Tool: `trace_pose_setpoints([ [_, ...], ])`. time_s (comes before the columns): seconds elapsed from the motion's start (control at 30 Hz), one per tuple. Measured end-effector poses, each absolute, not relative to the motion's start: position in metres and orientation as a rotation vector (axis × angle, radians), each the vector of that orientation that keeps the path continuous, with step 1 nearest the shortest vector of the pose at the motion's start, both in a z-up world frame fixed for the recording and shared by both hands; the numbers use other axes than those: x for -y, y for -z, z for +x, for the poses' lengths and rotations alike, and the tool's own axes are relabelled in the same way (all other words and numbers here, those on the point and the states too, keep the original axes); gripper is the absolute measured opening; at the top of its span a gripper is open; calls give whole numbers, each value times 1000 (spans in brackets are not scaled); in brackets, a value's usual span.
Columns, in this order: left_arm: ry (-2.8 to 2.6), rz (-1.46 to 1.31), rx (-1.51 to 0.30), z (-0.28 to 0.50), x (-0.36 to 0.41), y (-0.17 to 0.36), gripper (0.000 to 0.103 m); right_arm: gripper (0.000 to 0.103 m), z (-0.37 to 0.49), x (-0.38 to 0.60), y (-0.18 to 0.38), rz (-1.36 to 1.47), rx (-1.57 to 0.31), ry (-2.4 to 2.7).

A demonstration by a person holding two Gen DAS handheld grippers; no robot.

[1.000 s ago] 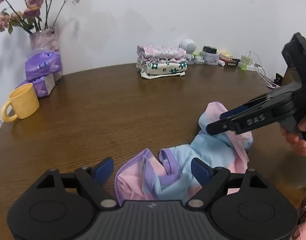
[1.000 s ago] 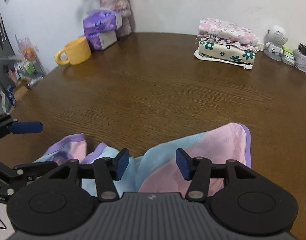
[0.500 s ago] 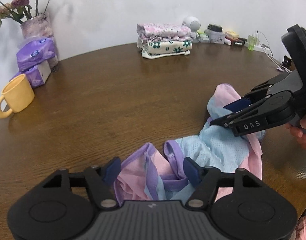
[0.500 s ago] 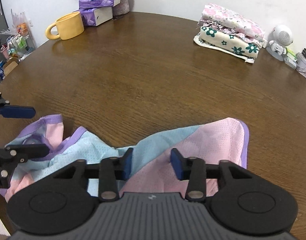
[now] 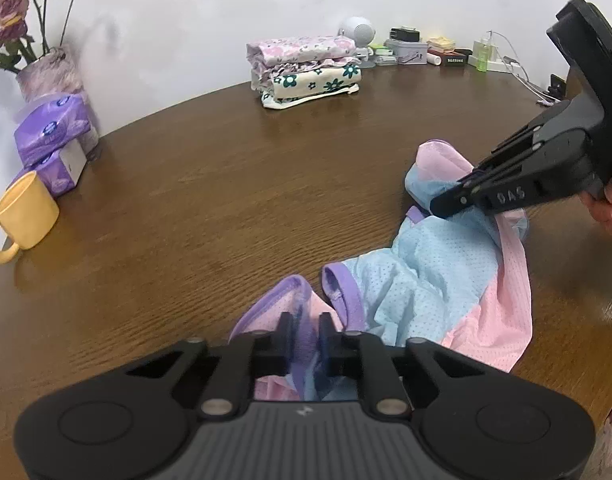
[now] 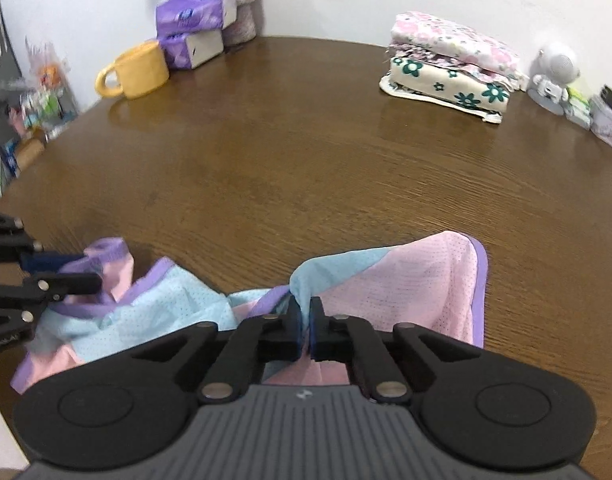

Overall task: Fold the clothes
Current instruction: 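Grasp the garment edge with the left gripper while the right gripper grasps another edge, then lift and shake the garment out flat with both grippers, then lower it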

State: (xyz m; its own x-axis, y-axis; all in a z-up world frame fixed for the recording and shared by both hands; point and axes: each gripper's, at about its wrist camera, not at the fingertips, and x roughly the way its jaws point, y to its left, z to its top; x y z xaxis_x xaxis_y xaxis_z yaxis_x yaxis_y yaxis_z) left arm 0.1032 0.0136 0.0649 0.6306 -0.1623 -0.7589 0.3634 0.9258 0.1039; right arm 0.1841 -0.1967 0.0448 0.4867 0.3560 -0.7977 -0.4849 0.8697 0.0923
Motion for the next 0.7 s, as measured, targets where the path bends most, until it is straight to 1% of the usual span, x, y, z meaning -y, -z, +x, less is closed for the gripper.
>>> trace_pose_setpoints([
  [0.03, 308, 260, -832, 103, -14, -66, 6, 2, 184, 201, -47, -132, -926, -513],
  [0.27, 303, 210, -782, 115, -26, -83, 4, 2, 196, 232, -69, 58, -876, -487],
  [0.5, 211, 163, -676, 147, -42, -120, 4, 2, 222, 260, -116, 198, -720, -425],
  [0.7, 113, 114, -568, 193, -60, -164, 4, 2, 250, 284, -168, 281, -569, -341],
])
